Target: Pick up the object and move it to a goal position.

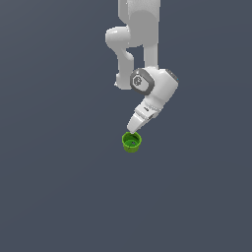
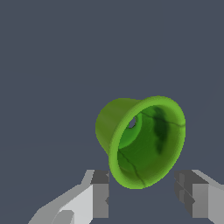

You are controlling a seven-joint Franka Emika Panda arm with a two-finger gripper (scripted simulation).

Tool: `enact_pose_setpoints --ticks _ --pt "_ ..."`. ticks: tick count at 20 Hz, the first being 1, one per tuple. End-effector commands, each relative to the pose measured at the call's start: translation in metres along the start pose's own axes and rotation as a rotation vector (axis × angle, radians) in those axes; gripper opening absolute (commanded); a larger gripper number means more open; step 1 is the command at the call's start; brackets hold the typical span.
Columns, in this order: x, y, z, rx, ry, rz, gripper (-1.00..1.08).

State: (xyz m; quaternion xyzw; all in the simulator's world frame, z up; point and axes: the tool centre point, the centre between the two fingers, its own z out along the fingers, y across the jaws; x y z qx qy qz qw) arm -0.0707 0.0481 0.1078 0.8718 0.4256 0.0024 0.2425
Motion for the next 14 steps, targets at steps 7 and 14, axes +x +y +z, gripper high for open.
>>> enact_pose_setpoints --ticks 7,14 --pt "-0.001 -0.016 0.002 -0.04 0.009 -0.115 0.28" --pt "-0.001 -0.018 0.003 -0.044 0.01 -0.129 0.28"
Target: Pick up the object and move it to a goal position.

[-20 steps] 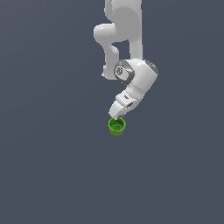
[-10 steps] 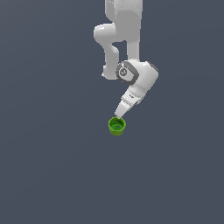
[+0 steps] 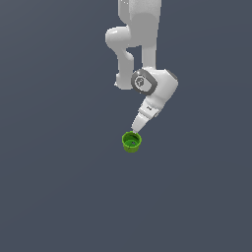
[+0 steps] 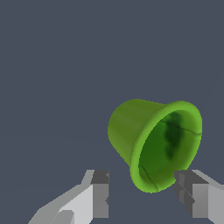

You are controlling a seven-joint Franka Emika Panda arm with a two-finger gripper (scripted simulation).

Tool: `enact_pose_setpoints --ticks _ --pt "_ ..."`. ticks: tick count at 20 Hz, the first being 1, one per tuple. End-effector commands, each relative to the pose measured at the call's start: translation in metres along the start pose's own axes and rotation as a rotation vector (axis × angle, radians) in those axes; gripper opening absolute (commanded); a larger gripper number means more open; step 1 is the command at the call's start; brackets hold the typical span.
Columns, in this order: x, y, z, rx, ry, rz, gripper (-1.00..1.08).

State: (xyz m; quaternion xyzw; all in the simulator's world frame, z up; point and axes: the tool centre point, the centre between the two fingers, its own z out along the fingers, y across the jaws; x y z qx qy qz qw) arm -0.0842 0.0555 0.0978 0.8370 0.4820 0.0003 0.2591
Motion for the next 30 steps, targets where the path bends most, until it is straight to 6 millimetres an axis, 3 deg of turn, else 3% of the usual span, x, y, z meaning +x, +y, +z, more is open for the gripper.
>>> enact_pose_setpoints --ticks 1,10,15,16,30 --pt "0.0 0.0 0.001 0.0 0.0 0.0 0.28" --pt "-0.001 -0.001 0.027 0.0 0.0 -0.005 0.28" --pt "0.0 0.0 0.03 -0.002 0.0 -0.004 0.28" --pt "0.0 0.0 0.03 -0.002 0.0 -0.004 -1.0" --pt "0.002 0.003 0.028 -0.003 0.002 -0.003 -1.0"
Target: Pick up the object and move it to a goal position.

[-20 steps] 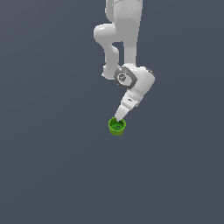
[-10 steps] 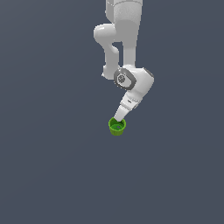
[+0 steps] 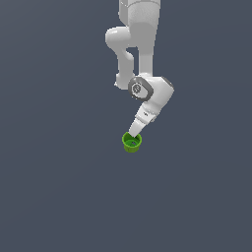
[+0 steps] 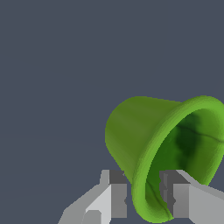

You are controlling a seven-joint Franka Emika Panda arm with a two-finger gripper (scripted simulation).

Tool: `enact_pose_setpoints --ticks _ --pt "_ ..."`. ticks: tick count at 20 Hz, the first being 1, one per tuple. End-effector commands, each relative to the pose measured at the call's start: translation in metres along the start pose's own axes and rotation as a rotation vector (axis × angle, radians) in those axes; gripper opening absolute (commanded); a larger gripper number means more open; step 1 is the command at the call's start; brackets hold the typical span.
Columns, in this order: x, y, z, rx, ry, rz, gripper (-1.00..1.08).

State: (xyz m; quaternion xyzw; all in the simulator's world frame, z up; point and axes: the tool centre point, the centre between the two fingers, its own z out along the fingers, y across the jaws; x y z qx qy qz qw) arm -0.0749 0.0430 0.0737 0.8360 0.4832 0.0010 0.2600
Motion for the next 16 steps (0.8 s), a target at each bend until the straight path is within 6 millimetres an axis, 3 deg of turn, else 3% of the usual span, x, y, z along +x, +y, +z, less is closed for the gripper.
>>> enact_pose_setpoints --ticks 1,16 --pt "0.003 0.003 -0.002 0.0 0.001 0.0 -1.0" --pt "0.051 0.049 -0.029 0.005 0.002 -0.001 -1.0"
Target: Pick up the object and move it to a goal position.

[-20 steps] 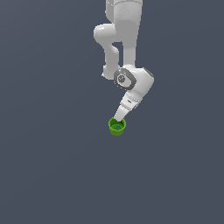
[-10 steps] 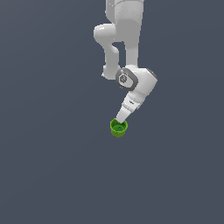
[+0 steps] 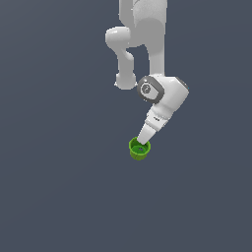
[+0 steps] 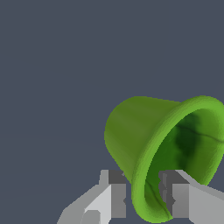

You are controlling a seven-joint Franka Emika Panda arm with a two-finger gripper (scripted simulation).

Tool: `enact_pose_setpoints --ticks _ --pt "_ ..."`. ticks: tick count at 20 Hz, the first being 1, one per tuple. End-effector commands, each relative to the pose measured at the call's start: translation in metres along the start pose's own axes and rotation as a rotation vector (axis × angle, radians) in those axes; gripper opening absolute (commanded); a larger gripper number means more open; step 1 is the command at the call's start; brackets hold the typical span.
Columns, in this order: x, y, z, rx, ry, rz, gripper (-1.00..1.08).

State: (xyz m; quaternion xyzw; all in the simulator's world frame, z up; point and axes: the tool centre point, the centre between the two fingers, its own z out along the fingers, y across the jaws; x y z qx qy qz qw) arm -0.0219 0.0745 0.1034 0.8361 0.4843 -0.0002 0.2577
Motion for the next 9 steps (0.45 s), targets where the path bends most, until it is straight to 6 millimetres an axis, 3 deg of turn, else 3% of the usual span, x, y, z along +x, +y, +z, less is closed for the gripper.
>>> enact_pose_setpoints --ticks 1,9 --pt "0.0074 0.0081 -0.0048 -0.001 0.001 0.001 -1.0" --pt "0.0151 0.0165 -0.0084 -0.004 -0.001 0.001 -1.0"
